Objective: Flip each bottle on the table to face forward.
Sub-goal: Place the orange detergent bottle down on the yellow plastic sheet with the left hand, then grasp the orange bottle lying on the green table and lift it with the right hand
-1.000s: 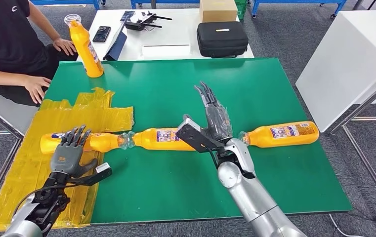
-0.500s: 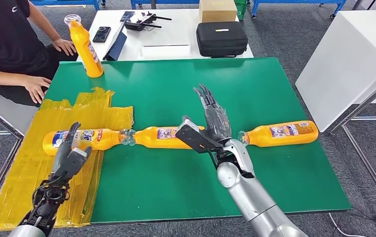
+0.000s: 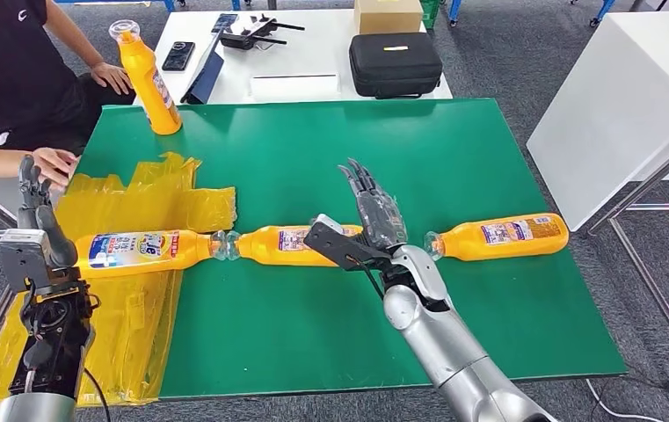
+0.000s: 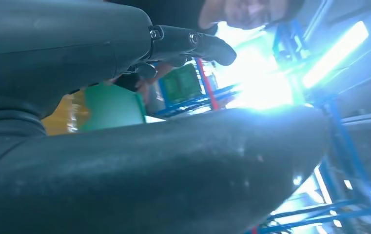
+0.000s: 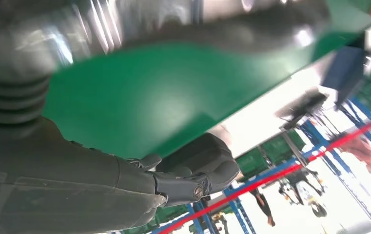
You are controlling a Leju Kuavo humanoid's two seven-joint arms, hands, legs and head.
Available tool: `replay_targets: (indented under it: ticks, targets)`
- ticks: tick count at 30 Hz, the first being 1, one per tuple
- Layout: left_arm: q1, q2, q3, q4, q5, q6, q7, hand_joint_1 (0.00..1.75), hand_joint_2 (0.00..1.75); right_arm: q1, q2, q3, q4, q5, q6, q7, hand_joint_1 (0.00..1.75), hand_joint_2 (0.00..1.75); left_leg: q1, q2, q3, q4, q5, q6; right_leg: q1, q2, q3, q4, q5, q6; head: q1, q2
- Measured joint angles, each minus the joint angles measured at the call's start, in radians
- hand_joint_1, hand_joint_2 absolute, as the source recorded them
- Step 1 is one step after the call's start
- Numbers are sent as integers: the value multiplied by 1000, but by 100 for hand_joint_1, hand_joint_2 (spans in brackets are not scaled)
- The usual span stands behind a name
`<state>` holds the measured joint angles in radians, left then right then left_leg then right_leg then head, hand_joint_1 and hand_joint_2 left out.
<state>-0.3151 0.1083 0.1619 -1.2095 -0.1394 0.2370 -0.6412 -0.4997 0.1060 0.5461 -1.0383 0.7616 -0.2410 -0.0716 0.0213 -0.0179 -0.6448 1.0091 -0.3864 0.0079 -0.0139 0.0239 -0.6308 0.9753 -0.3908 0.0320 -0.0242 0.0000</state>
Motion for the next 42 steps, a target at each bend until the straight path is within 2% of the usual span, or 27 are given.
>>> replay_targets:
  ticks: [4, 13, 19, 25, 32, 42]
  targets:
    - [-8, -17, 0, -22, 27, -16, 1, 0, 0, 1, 2, 15, 34, 53, 26, 18, 0, 175, 0, 1, 0, 0, 0, 0, 0, 0, -1, 0, 0, 0, 0, 0]
    - [-8, -33, 0, -36, 38, -21, -1, 0, 0, 0, 4, 24, 76, 67, 32, 23, 0, 175, 0, 2, -1, 0, 0, 0, 0, 0, -2, 0, 0, 0, 0, 0]
    - [1, -54, -1, -60, 71, -61, -8, 0, 0, -18, 10, 43, 136, 115, 78, 32, 0, 175, 0, 2, -1, 0, 0, 0, 0, 0, -2, 0, 0, 0, 0, 0]
    - [8, -85, -25, -97, 78, -72, -9, 0, 0, -48, 31, 67, 242, 155, 100, 47, 0, 175, 0, 2, -2, 0, 0, 0, 0, 0, -2, 0, 0, 0, 0, 0]
    - [13, -99, -70, -119, 100, -77, -6, 0, 0, -122, 73, 101, 404, 256, 79, 100, 0, 175, 0, 2, -1, 0, 0, 0, 0, 1, -2, 0, 0, 0, 0, 0]
    - [-11, -115, -135, -123, 139, -103, -5, 0, 0, -227, 136, 149, 605, 328, 154, 155, 0, 175, 0, 2, -2, 0, 0, 0, 0, 1, -2, 0, 0, 0, 0, 0]
